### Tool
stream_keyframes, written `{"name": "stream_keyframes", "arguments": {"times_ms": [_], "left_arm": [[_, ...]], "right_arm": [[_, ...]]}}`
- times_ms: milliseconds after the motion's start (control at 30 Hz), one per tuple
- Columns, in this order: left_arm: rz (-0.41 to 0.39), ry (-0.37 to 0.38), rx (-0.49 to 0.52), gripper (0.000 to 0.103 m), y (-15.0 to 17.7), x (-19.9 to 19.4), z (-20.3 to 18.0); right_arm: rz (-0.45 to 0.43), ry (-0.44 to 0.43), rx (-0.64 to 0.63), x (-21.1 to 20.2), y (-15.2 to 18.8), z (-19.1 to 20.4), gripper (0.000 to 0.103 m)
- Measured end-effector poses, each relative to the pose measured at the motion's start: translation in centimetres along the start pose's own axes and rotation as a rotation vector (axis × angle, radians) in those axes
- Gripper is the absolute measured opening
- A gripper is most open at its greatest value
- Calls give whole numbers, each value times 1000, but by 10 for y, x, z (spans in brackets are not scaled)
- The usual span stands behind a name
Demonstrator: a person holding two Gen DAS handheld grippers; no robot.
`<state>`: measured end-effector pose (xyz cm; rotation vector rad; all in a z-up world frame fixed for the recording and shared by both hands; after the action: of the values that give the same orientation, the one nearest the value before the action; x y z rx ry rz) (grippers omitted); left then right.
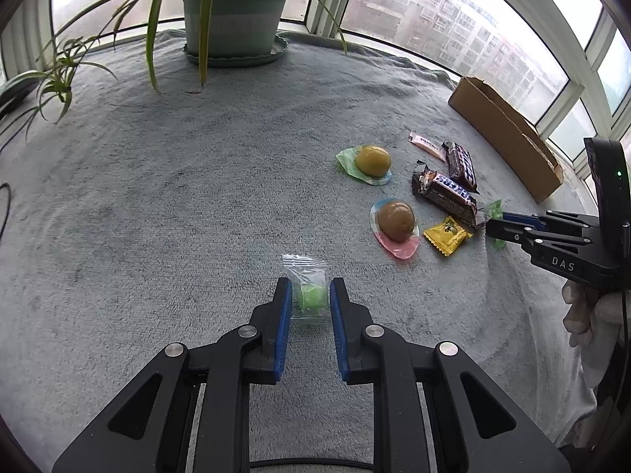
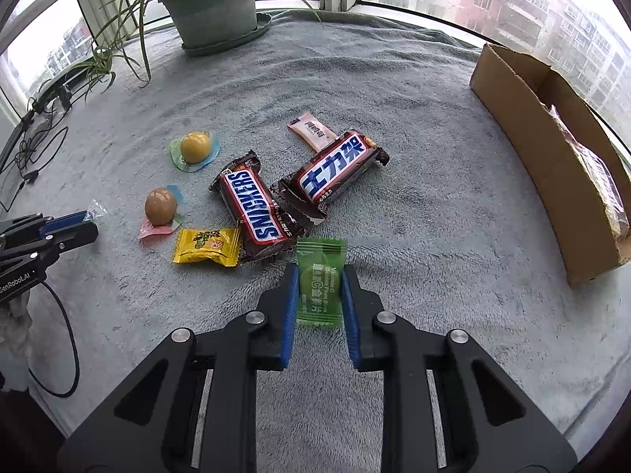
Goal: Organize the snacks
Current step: 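Carry both snacks into the box and open both tools to drop them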
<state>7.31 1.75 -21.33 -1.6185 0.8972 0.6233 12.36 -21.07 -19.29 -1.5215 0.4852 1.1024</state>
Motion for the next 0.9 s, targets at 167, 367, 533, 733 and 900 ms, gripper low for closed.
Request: {"name": "stream_keyframes", "arguments": {"times_ms": [167, 367, 533, 733, 900], "left_arm": [[-22, 27, 11, 18, -8, -9, -9], [-69, 68, 53, 18, -28, -24, -30], [-108, 97, 107, 18, -49, -34, -50], [-150, 120, 183, 18, -76, -37, -77], [-180, 143, 234, 18, -99, -32, -101]], "right_arm": [[-53, 0, 24, -25, -7, -10, 22], [-125, 25, 52, -56, -20, -29, 22], [-179, 55, 65, -81, -33, -49, 22], [-228, 105, 74, -104, -46, -77, 22], [-256, 155, 91, -114, -57, -107, 22]]}}
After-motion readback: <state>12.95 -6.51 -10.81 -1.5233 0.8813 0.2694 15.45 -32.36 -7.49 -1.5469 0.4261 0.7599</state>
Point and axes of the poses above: each gripper's, at about its wrist camera, not at the fingertips, and x roughly the way its jaws point, z to its left, y to its underside, the point moved 1 cm from there along x, roughly the way its jaws point, and after that the axes turned 5 degrees about -z, right-handed, at the moved point
